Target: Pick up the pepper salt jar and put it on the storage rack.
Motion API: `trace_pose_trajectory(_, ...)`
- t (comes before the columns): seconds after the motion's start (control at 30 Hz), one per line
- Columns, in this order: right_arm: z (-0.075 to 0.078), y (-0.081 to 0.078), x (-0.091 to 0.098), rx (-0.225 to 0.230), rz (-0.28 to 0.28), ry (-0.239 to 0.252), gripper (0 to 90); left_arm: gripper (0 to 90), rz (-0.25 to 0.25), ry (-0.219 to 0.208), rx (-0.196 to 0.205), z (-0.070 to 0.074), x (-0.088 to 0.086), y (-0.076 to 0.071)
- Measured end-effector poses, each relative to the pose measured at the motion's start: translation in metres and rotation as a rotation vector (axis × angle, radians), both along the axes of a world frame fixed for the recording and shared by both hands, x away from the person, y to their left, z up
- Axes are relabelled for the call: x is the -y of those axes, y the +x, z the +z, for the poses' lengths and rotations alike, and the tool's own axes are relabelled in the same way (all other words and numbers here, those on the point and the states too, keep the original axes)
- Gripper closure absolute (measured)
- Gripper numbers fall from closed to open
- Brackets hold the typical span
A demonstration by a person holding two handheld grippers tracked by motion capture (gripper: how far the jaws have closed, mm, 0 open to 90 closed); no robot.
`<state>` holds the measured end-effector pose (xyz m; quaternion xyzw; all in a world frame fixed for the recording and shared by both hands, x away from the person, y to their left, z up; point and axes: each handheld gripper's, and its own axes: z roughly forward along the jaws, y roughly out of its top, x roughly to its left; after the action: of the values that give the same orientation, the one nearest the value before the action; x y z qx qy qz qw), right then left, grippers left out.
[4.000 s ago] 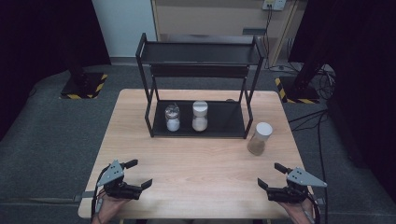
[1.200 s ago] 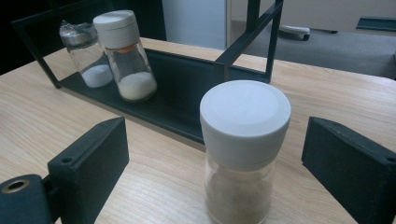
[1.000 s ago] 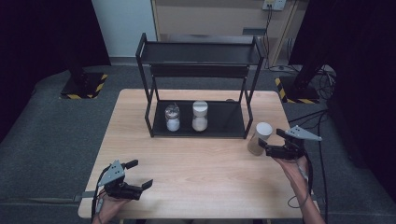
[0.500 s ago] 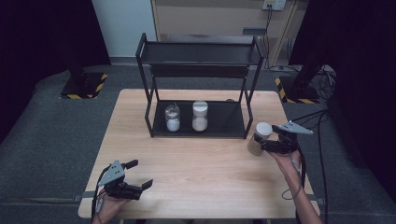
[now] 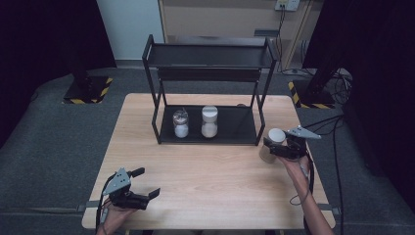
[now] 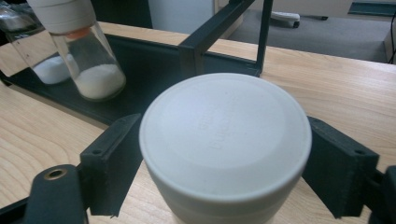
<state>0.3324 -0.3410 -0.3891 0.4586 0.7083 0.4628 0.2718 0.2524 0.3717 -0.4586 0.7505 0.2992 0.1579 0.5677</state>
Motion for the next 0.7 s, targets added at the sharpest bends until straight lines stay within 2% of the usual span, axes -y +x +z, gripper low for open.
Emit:
trace_pose_trajectory(0.2, -0.0052, -0.002, -0.0002, 0.028, 0.0, -0.012, 32.6, 0.7, 0.0, 0.0, 0.0, -0.0001, 0.0001, 0.0)
trace_pose_trajectory(0.27, -0.0049, -0.0036, -0.0035, 0.041, -0.001, -0.032, 33.2, 0.7, 0.0, -0.001, 0.0, -0.0001, 0.0001, -0.0001)
trace_pose_trajectory(0.43, -0.0065, -0.0045, -0.0009, 0.049, 0.007, -0.028, 33.5, 0.7, 0.001, -0.001, -0.001, -0.0002, -0.0001, 0.0001)
trace_pose_trajectory(0.7, -0.0024, -0.0045, -0.003, 0.042, 0.015, -0.048, 33.5, 0.7, 0.003, -0.002, -0.002, -0.0005, 0.0001, 0.0003)
